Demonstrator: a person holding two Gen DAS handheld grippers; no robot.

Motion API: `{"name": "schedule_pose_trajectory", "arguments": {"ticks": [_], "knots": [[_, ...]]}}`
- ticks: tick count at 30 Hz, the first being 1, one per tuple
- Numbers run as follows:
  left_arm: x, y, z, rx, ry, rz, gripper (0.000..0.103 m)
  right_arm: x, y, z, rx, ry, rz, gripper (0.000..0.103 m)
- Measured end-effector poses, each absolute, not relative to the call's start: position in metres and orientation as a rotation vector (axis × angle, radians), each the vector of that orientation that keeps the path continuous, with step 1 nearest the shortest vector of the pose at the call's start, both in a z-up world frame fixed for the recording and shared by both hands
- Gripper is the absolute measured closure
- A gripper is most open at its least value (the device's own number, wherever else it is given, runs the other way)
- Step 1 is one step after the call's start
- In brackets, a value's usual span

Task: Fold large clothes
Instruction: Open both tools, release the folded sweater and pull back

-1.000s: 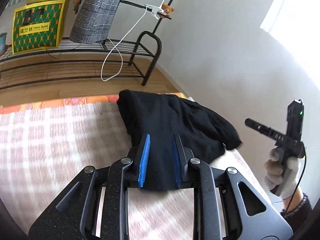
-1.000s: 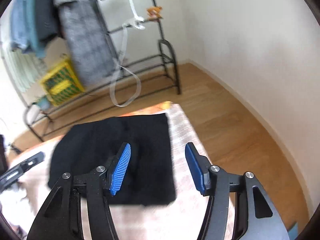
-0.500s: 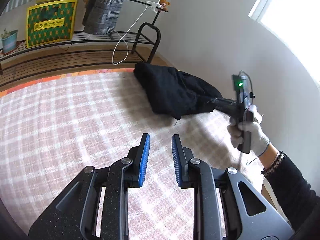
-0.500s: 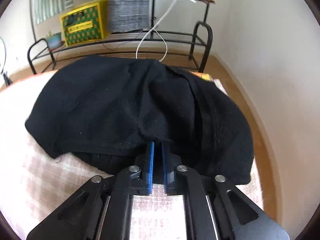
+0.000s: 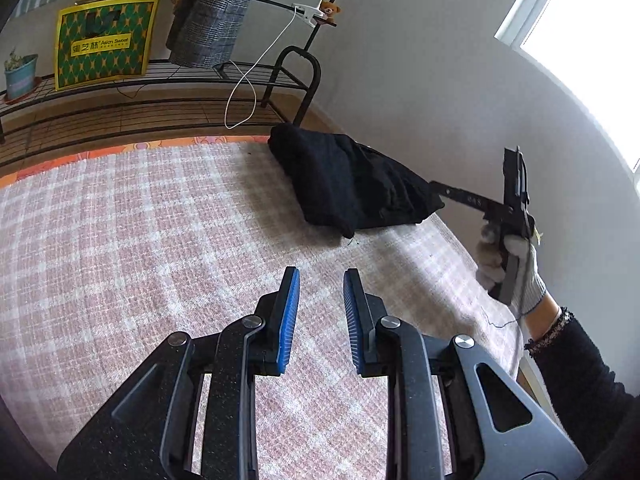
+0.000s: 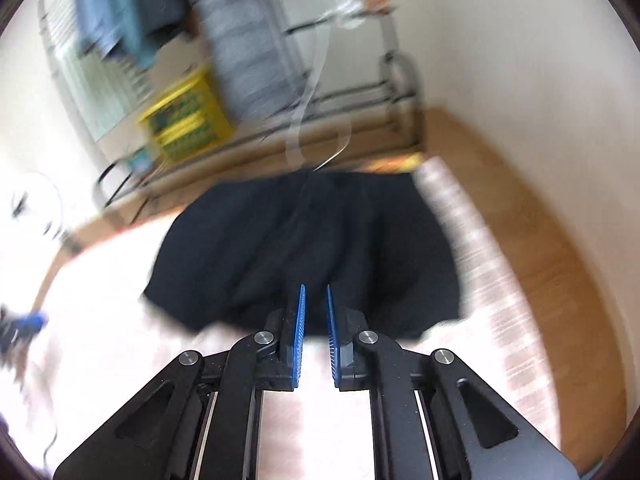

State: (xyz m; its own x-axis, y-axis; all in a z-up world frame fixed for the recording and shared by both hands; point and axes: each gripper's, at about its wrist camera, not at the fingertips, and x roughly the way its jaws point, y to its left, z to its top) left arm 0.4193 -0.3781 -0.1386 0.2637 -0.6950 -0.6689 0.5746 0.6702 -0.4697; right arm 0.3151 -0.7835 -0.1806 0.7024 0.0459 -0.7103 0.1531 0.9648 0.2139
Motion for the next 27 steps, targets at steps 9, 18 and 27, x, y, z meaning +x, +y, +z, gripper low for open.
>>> {"name": "schedule_pose_trajectory", "arguments": {"ticks": [9, 18, 27], "knots": [[0.395, -0.388, -0.119, -0.035, 0.938, -0.846, 0.082, 0.335, -0.788, -0.232, 0.174, 0.967, -0.243, 0.089], [0.348, -0.376, -0.08, -0.015, 0.906, -0.84, 0.071, 0.28, -0.771, -0.169, 0.205, 0.901, -0.25, 0.089], [0.278, -0.352, -0.026, 0.019, 0.823, -0.842, 0.052, 0.206, -0.706, -0.09, 0.108, 0.797, -0.178, 0.075]]}}
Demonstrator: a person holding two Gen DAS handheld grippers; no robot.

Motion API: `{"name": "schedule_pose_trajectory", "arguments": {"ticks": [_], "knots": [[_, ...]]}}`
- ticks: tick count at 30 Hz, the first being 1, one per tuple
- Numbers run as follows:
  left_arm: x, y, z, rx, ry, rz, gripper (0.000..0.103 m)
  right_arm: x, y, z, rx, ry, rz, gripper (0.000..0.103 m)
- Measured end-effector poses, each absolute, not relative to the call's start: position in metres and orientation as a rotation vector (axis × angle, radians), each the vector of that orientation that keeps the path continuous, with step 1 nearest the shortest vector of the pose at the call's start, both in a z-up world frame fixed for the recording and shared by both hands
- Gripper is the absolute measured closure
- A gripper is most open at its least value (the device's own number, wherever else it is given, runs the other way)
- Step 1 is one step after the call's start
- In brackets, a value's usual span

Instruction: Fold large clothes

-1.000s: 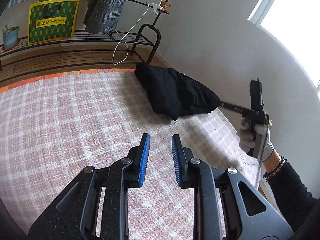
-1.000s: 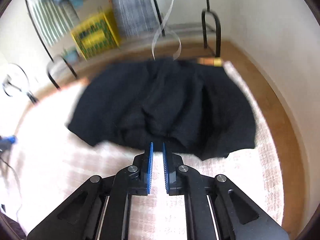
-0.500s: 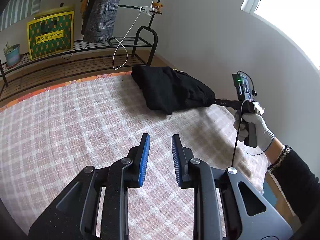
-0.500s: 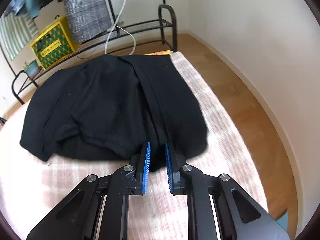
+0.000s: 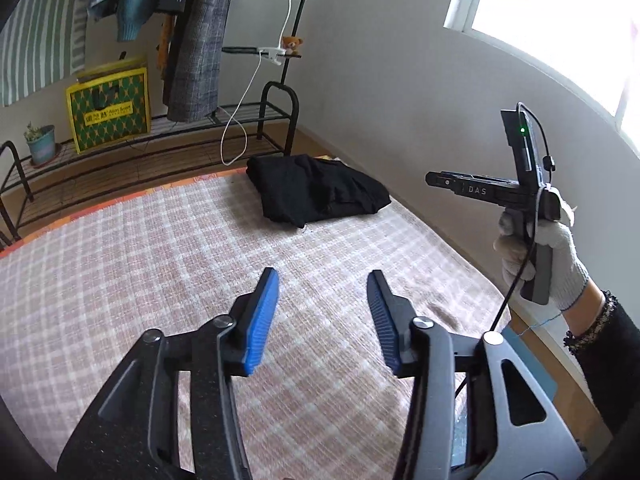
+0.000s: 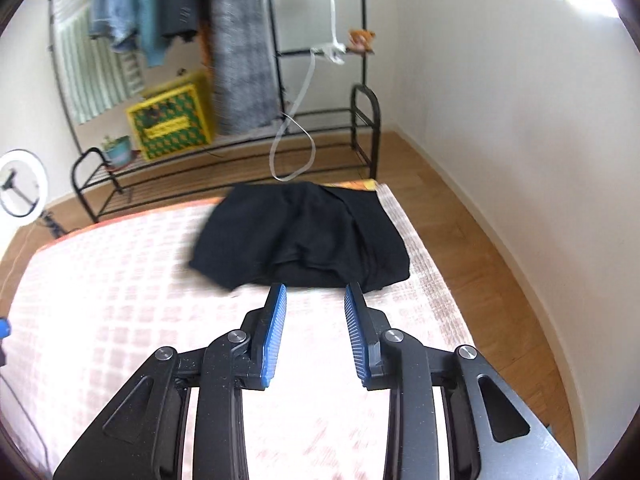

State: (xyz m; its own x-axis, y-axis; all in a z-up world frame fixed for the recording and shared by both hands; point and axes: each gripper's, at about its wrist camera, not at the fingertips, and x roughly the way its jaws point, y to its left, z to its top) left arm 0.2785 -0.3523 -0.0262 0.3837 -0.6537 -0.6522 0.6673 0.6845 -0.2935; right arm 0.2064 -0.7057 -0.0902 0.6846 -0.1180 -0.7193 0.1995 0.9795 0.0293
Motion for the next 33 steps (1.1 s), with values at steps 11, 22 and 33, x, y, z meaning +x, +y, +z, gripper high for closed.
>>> {"name": "schedule_pose_trajectory", "arguments": {"ticks": [11, 22, 33], "knots": [[0.203, -0.3, 0.021, 0.05, 0.713, -0.798, 0.028, 0.117, -0.605, -0.028, 0.017, 0.695, -0.163, 0.055], [0.155, -0.254, 0.037, 0.098, 0.591, -0.708, 0.009, 0.06, -0.524, -0.012, -0.062, 0.581, -0.241, 0.022], [0.153, -0.248, 0.005, 0.136, 0.594, -0.63, 0.002, 0.065, -0.501, -0.036, 0.009, 0.582, -0.28, 0.022]]}}
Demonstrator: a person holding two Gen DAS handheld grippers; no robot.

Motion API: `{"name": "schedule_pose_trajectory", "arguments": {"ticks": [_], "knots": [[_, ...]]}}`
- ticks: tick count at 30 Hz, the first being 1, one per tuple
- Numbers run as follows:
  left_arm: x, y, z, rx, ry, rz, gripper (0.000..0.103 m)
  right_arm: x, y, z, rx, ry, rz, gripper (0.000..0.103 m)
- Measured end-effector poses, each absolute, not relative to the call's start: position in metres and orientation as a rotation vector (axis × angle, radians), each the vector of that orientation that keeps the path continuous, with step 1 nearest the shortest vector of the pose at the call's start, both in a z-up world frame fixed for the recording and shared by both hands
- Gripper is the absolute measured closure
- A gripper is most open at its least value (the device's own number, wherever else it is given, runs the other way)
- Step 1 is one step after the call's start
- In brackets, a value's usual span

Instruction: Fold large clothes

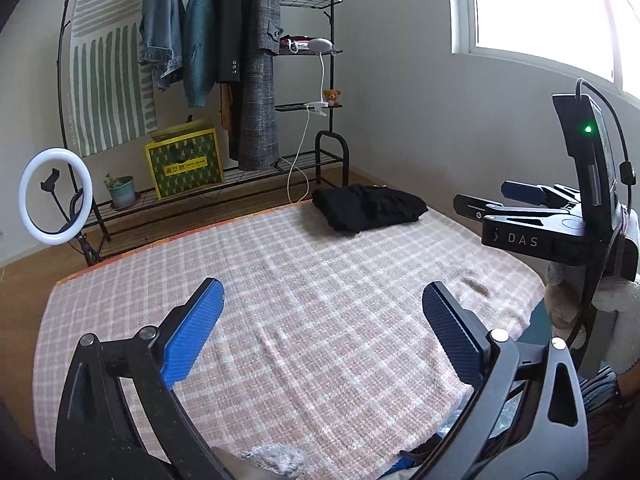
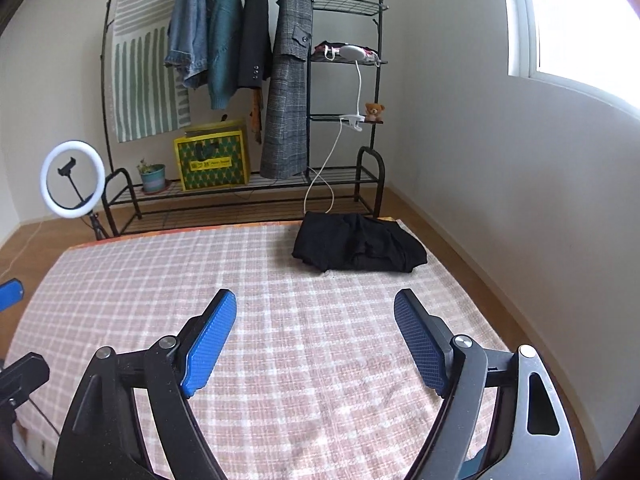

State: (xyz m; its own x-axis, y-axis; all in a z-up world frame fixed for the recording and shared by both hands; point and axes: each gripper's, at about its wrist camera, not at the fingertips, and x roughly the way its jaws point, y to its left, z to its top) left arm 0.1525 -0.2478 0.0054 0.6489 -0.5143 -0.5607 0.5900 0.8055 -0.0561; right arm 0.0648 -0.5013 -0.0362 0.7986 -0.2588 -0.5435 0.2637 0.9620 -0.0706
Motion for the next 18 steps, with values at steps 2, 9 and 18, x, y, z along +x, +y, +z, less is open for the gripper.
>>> {"name": "schedule_pose_trajectory", "arguments": {"ticks": [2, 9, 18], "knots": [[0.156, -0.249, -0.001, 0.143, 0.608, -0.622, 0.001, 0.066, -0.498, -0.041, -0.011, 0.58, -0.295, 0.021], [0.162, -0.252, -0.016, 0.163, 0.636, -0.591, 0.0, 0.073, -0.498, -0.053, -0.003, 0.602, -0.289, 0.02], [0.165, -0.254, -0.02, 0.173, 0.642, -0.581, 0.0, 0.075, -0.492, -0.048, -0.012, 0.558, -0.321, 0.019]]}}
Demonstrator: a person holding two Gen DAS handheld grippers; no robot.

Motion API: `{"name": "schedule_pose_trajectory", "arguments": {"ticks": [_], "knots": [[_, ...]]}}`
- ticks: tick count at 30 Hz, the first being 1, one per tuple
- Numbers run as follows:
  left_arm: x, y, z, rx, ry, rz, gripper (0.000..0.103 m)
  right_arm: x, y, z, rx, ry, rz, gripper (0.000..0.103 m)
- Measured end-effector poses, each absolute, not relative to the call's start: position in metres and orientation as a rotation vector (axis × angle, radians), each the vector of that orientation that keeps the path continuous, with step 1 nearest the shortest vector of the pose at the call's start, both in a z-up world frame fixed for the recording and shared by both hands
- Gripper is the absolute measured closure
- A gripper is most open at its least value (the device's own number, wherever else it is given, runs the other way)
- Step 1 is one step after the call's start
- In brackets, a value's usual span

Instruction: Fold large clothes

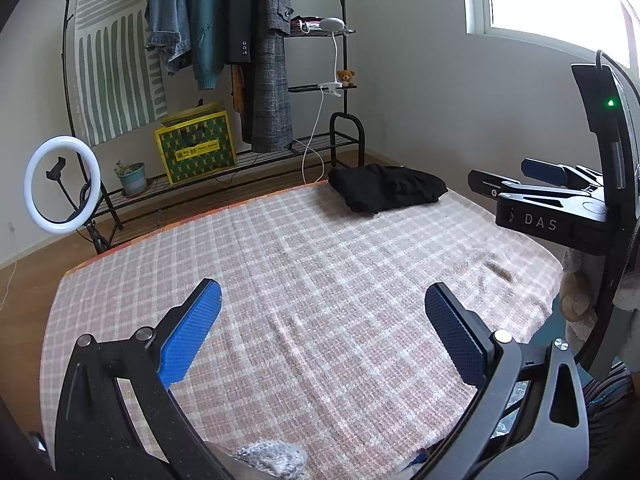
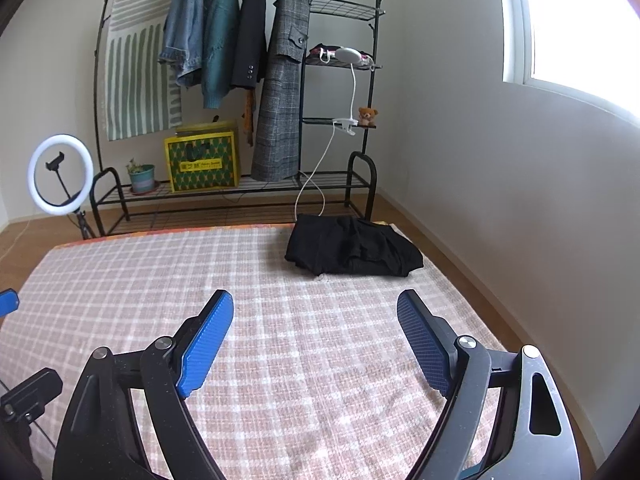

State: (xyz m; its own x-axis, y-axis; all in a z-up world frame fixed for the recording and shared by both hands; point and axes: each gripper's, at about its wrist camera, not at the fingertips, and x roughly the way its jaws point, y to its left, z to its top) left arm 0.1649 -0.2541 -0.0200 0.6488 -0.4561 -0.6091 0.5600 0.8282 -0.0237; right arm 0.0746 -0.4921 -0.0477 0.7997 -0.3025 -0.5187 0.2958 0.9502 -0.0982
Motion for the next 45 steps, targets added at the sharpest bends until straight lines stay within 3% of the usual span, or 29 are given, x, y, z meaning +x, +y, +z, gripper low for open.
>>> {"name": "schedule_pose_trajectory", "arguments": {"ticks": [45], "knots": [[0.166, -0.245, -0.018, 0.15, 0.656, -0.564, 0.0, 0.084, -0.489, -0.047, 0.019, 0.548, -0.305, 0.018]]}}
